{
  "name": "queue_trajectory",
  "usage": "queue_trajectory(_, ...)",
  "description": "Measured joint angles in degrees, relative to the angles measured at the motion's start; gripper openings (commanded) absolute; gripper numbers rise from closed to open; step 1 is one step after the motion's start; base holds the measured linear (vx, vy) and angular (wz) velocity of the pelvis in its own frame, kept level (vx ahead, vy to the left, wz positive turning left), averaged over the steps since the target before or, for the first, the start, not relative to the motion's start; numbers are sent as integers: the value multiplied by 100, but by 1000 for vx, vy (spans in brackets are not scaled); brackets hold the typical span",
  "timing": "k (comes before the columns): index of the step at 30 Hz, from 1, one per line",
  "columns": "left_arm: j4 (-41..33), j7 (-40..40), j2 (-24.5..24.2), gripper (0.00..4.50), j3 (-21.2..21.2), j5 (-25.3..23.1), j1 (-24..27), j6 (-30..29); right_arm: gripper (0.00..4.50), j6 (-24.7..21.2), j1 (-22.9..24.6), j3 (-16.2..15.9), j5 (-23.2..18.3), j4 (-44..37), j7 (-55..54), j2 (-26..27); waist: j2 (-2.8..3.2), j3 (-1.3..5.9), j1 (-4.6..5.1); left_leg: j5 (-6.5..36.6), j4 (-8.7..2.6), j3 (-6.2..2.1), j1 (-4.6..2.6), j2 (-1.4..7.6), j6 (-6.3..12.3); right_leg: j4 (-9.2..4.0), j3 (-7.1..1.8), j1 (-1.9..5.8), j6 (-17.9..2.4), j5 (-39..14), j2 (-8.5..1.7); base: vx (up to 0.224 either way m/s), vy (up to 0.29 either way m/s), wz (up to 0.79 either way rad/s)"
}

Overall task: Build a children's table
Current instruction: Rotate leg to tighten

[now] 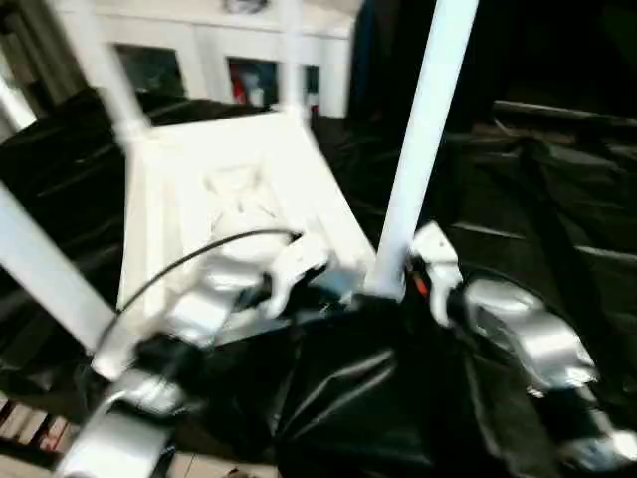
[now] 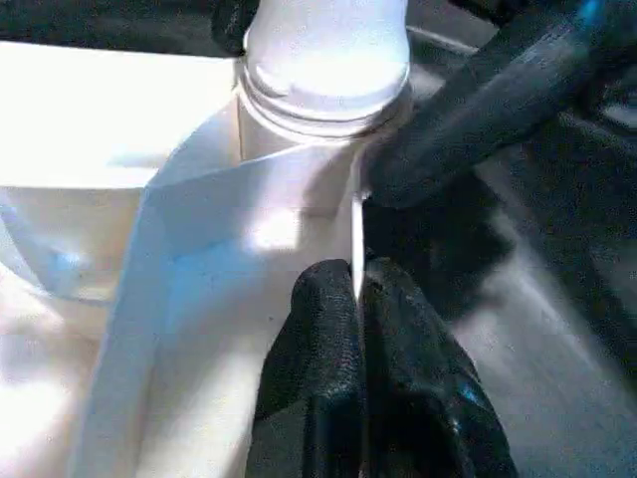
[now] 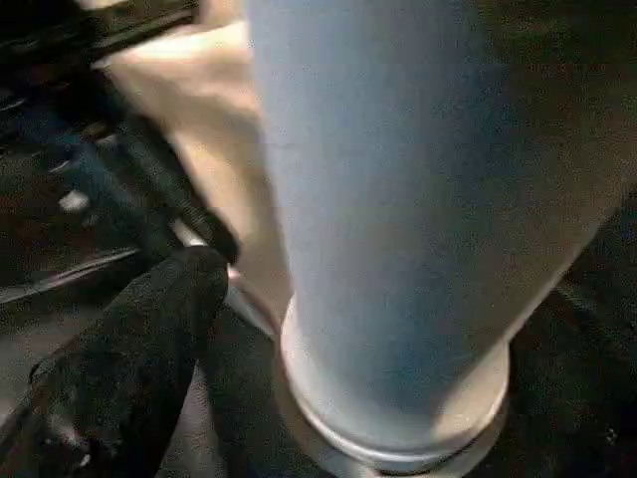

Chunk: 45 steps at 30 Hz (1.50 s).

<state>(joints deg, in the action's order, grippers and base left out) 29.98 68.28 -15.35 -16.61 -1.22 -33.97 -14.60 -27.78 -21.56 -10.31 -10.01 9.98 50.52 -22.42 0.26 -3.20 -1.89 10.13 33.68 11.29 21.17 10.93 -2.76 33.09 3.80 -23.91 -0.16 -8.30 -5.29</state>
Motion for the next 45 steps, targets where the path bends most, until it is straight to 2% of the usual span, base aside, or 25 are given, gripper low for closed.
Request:
queue_trajectory(1,-19,72,-26,0,-4,2,11,0,421,-24,5,-25,-37,-44,93,-46,0,0,-10,0,4,2,0,0,0,0,-4,2,0,0,0,0,0,0)
queue_trajectory(6,-134,289,-145,0,-34,37,77,-23,402,-90,12,-38,-156,-97,350,-118,-8,-4,-15,0,16,6,4,-2,0,-1,-11,4,1,0,-2,0,0,0)
queue_trajectory(8,-165,357,-188,0,-65,47,85,-33,373,-92,43,-43,-166,-141,394,-127,-8,-5,-21,0,15,6,5,-2,0,0,-11,4,1,-1,-2,0,0,0)
queue_trajectory(12,-263,463,-243,0,-69,87,165,-65,364,-177,131,-52,-174,-291,455,-145,-9,-5,-31,0,12,5,8,-2,0,0,-10,4,1,-1,-2,0,0,0)
queue_trajectory(14,-266,463,-243,0,-67,87,167,-69,335,-191,135,-65,-176,-299,432,-89,-9,-5,-30,0,12,5,7,-2,0,0,-10,4,1,-1,-2,0,0,0)
queue_trajectory(16,-266,458,-243,0,-65,86,167,-74,326,-196,159,-41,-174,-297,326,-27,-9,-5,-27,0,12,5,7,-2,0,0,-10,4,1,-1,-2,0,0,0)
queue_trajectory(21,-46,38,-18,0,6,-28,27,-127,281,-191,160,292,-132,-65,-475,462,-9,-4,8,0,18,5,0,-3,0,-1,-11,9,2,-1,-2,0,0,0)
queue_trajectory(25,545,-935,501,0,160,-151,-366,-319,257,-147,-158,753,81,506,-1809,1114,-9,-5,78,-1,23,2,0,-9,0,-12,-10,4,5,-3,-4,0,0,0)
queue_trajectory(29,968,-1763,964,0,284,-241,-661,-461,254,13,-498,1112,200,1021,-3010,1625,-8,-4,178,-1,24,0,3,-12,0,-21,-7,3,6,-4,-5,0,0,0)
queue_trajectory(30,1020,-1890,1025,0,302,-254,-695,-469,310,64,-562,1168,225,1122,-3201,1717,-7,-4,192,-1,23,-2,3,-12,0,-23,-6,3,6,-4,-5,0,0,0)
queue_trajectory(34,1130,-2123,1156,0,338,-295,-772,-467,342,191,-713,1326,306,1356,-3580,1946,-5,-2,210,0,21,-6,2,-11,0,-23,-2,4,6,-4,-5,0,0,0)
queue_trajectory(39,1130,-2096,1153,0,278,-332,-771,-358,385,208,-711,1303,349,1321,-3490,1921,0,1,205,0,18,-5,3,-11,1,-17,-4,3,4,-3,-5,0,0,0)
queue_trajectory(43,1130,-2076,1149,0,191,-405,-759,-147,385,255,-556,1062,447,1143,-3276,1680,0,1,164,0,9,-5,2,-9,0,-12,-3,1,4,-3,-4,0,0,0)
queue_trajectory(45,1123,-2014,1147,0,96,-424,-746,-16,385,272,-322,884,545,852,-3014,1370,0,1,110,0,2,-4,3,-8,0,-13,-2,4,5,-3,-4,0,0,0)
